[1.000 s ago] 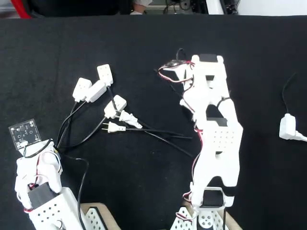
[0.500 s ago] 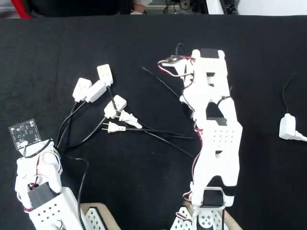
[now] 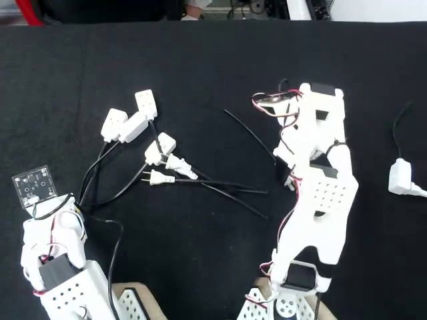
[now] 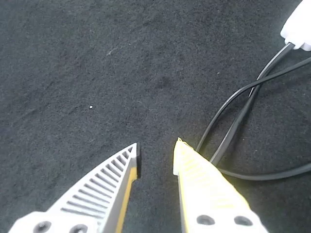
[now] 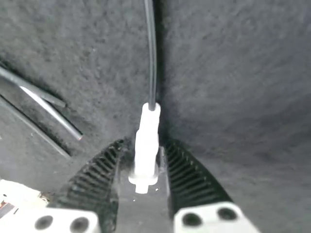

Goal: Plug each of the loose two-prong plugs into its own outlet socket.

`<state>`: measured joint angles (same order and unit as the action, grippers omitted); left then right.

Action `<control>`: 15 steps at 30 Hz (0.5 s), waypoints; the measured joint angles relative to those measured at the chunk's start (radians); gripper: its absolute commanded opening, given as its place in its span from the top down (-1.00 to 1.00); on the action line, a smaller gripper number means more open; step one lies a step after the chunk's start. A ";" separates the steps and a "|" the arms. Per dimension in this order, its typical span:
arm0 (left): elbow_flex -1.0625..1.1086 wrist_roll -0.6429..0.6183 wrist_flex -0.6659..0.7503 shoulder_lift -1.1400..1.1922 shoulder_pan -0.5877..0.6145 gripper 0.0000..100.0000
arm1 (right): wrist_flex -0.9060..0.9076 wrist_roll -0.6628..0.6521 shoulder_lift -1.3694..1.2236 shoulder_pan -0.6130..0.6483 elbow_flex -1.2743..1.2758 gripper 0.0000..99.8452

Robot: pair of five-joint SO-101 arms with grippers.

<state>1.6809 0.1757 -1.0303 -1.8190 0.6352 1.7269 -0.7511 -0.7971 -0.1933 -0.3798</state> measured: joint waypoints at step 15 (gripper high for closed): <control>0.000 0.000 0.000 0.000 0.000 0.73 | 0.005 0.026 0.005 0.084 -0.006 0.70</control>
<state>1.6809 0.1757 -1.0303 -1.8190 0.6352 1.7315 -0.7250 -0.7925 -0.1089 -0.3859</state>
